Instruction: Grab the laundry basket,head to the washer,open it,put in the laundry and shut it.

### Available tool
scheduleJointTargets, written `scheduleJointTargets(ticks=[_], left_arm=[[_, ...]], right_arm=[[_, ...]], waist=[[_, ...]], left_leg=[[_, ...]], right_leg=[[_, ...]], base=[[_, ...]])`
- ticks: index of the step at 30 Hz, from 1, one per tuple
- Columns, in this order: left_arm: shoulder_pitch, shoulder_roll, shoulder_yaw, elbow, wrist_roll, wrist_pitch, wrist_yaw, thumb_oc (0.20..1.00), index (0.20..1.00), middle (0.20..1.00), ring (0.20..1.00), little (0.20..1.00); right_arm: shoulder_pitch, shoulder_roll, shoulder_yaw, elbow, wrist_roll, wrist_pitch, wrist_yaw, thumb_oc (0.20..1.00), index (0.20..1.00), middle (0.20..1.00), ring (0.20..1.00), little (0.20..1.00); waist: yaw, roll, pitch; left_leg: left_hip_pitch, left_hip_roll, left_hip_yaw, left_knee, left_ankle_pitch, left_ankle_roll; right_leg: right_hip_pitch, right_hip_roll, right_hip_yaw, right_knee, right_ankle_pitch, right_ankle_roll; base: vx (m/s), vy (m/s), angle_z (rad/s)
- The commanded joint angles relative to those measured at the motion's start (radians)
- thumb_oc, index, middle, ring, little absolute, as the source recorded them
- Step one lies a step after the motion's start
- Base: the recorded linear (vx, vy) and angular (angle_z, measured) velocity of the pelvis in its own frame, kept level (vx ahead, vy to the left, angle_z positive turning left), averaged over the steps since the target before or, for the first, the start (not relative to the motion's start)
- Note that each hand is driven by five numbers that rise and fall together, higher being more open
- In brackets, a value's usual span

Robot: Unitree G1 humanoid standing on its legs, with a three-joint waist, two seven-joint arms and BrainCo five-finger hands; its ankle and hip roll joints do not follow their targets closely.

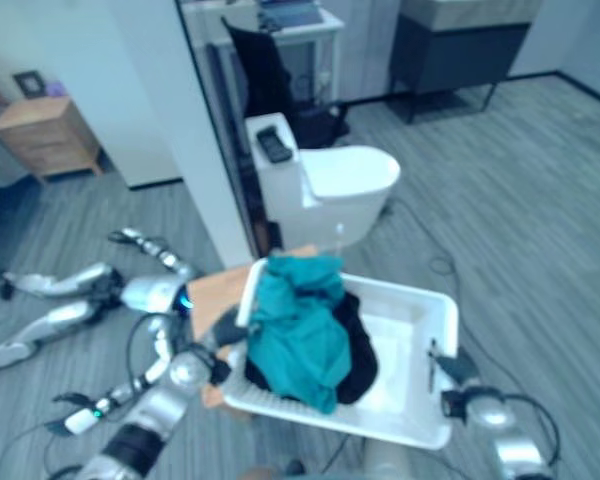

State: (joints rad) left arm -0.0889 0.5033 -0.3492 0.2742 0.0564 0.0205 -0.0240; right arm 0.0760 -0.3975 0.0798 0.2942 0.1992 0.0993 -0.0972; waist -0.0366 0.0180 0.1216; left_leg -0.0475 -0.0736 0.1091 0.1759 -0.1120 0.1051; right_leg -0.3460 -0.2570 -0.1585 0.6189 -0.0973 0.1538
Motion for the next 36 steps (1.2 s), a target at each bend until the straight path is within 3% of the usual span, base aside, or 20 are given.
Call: scheduleJointTargets(ticks=[1,6,8,10,14,21,23,24,26,28,29,30,31,34,36], left_arm=[[-0.026,0.003,0.079,-0.134,-0.033,-0.073,0.036,0.2,0.2,0.2,0.2,0.2],[-0.001,0.017,0.116,-0.135,-0.062,-0.088,0.05,0.2,0.2,0.2,0.2,0.2],[0.0,0.011,0.127,-0.132,-0.067,-0.098,0.057,0.2,0.2,0.2,0.2,0.2],[-0.007,0.002,0.125,-0.123,-0.072,-0.103,0.061,0.2,0.2,0.2,0.2,0.2],[-0.058,-0.029,0.081,-0.086,-0.076,-0.1,0.066,0.2,0.2,0.2,0.2,0.2],[-0.157,-0.055,0.021,-0.048,-0.072,-0.091,0.063,0.2,0.2,0.2,0.2,0.2],[-0.184,-0.06,0.004,-0.035,-0.074,-0.087,0.061,0.2,0.2,0.2,0.2,0.2],[-0.2,-0.056,0.008,-0.029,-0.079,-0.078,0.062,0.2,0.2,0.2,0.2,0.2],[-0.216,-0.043,0.023,-0.032,-0.078,-0.068,0.064,0.2,0.2,0.2,0.2,0.2],[-0.219,-0.04,0.033,-0.031,-0.079,-0.061,0.069,0.2,0.2,0.2,0.2,0.2],[-0.219,-0.029,0.065,-0.04,-0.079,-0.061,0.084,0.2,0.2,0.2,0.2,0.2],[-0.214,-0.017,0.1,-0.049,-0.078,-0.062,0.101,0.2,0.2,0.2,0.2,0.2],[-0.213,-0.017,0.1,-0.05,-0.078,-0.062,0.1,0.2,0.2,0.2,0.2,0.2],[-0.176,-0.001,0.147,-0.051,-0.071,-0.064,0.119,0.2,0.2,0.2,0.2,0.2],[-0.144,0.012,0.17,-0.065,-0.076,-0.065,0.116,0.2,0.2,0.2,0.2,0.2]], right_arm=[[-0.145,-0.014,-0.002,-0.06,0.026,-0.11,0.032,0.2,0.2,0.2,0.2,0.2],[-0.191,0.0,0.046,-0.025,0.018,-0.102,0.034,0.2,0.2,0.2,0.2,0.2],[-0.218,0.0,0.065,-0.015,0.016,-0.1,0.025,0.2,0.2,0.2,0.2,0.2],[-0.224,0.003,0.073,-0.015,0.017,-0.098,0.023,0.2,0.2,0.2,0.2,0.2],[-0.187,-0.01,0.062,-0.056,0.023,-0.1,0.018,0.2,0.2,0.2,0.2,0.2],[-0.122,-0.05,0.013,-0.097,0.041,-0.1,0.008,0.2,0.2,0.2,0.2,0.2],[-0.105,-0.057,-0.002,-0.101,0.068,-0.1,0.006,0.2,0.2,0.2,0.2,0.2],[-0.09,-0.066,-0.013,-0.106,0.095,-0.099,0.007,0.2,0.2,0.2,0.2,0.2],[-0.071,-0.074,-0.028,-0.13,0.119,-0.097,0.009,0.2,0.2,0.2,0.2,0.2],[-0.07,-0.08,-0.031,-0.139,0.128,-0.093,0.008,0.2,0.2,0.2,0.2,0.2],[-0.056,-0.102,-0.045,-0.169,0.133,-0.088,0.009,0.2,0.2,0.2,0.2,0.2],[-0.049,-0.113,-0.066,-0.196,0.139,-0.08,0.014,0.2,0.2,0.2,0.2,0.2],[-0.048,-0.113,-0.066,-0.198,0.139,-0.079,0.014,0.2,0.2,0.2,0.2,0.2],[-0.063,-0.118,-0.072,-0.212,0.139,-0.078,0.028,0.2,0.2,0.2,0.2,0.2],[-0.087,-0.111,-0.06,-0.203,0.136,-0.078,0.034,0.2,0.2,0.2,0.2,0.2]], waist=[[0.059,0.018,-0.049],[0.128,-0.01,-0.092],[0.14,-0.028,-0.1],[0.145,-0.033,-0.101],[0.117,-0.045,-0.089],[0.079,-0.046,-0.067],[0.067,-0.049,-0.062],[0.058,-0.055,-0.057],[0.05,-0.072,-0.043],[0.05,-0.079,-0.033],[0.054,-0.096,0.002],[0.073,-0.097,0.023],[0.072,-0.096,0.02],[0.13,-0.084,0.015],[0.166,-0.079,0.008]], left_leg=[[0.085,0.029,-0.043,-0.149,-0.009,-0.034],[0.037,0.051,0.05,-0.166,0.034,-0.052],[0.008,0.079,0.093,-0.162,0.058,-0.081],[-0.004,0.106,0.116,-0.168,0.082,-0.102],[-0.007,0.15,0.115,-0.204,0.148,-0.14],[-0.028,0.193,0.087,-0.221,0.208,-0.173],[-0.034,0.216,0.075,-0.222,0.228,-0.187],[-0.042,0.25,0.068,-0.213,0.239,-0.201],[-0.05,0.294,0.049,-0.157,0.22,-0.199],[-0.068,0.307,0.029,-0.097,0.201,-0.187],[-0.122,0.285,-0.009,0.046,0.166,-0.155],[-0.226,0.191,-0.028,0.115,0.138,-0.132],[-0.233,0.191,-0.029,0.123,0.133,-0.131],[-0.329,0.075,-0.079,0.036,0.177,-0.142],[-0.353,0.035,-0.14,-0.061,0.201,-0.146]], right_leg=[[0.206,0.049,-0.054,-0.218,0.076,-0.019],[0.324,0.019,-0.069,-0.345,0.098,0.003],[0.382,0.033,-0.067,-0.506,0.079,0.012],[0.403,0.054,-0.064,-0.569,0.061,0.009],[0.421,0.102,-0.074,-0.607,0.038,-0.01],[0.429,0.156,-0.077,-0.614,0.017,-0.04],[0.429,0.18,-0.077,-0.613,0.01,-0.053],[0.427,0.207,-0.066,-0.609,0.003,-0.067],[0.44,0.24,-0.038,-0.604,-0.008,-0.087],[0.441,0.252,-0.023,-0.601,-0.006,-0.096],[0.45,0.249,-0.005,-0.583,-0.014,-0.107],[0.459,0.256,0.01,-0.575,-0.024,-0.115],[0.456,0.255,0.009,-0.573,-0.026,-0.114],[0.504,0.293,0.062,-0.59,-0.052,-0.12],[0.523,0.306,0.101,-0.588,-0.072,-0.126]], base=[[-0.13,-0.048,-1.08],[-0.19,-0.201,-1.24],[-0.2,-0.323,-1.03],[-0.15,-0.248,-0.62],[-0.09,-0.214,-0.35],[-0.07,-0.147,0.1],[-0.04,-0.188,0.22],[-0.04,-0.296,0.02],[-0.01,-0.317,0.07],[-0.01,-0.225,-0.02],[0.03,-0.246,-0.18],[0.04,-0.24,-0.12],[0.11,-0.101,0.04],[0.23,-0.039,-0.13],[0.36,-0.042,-0.65]])
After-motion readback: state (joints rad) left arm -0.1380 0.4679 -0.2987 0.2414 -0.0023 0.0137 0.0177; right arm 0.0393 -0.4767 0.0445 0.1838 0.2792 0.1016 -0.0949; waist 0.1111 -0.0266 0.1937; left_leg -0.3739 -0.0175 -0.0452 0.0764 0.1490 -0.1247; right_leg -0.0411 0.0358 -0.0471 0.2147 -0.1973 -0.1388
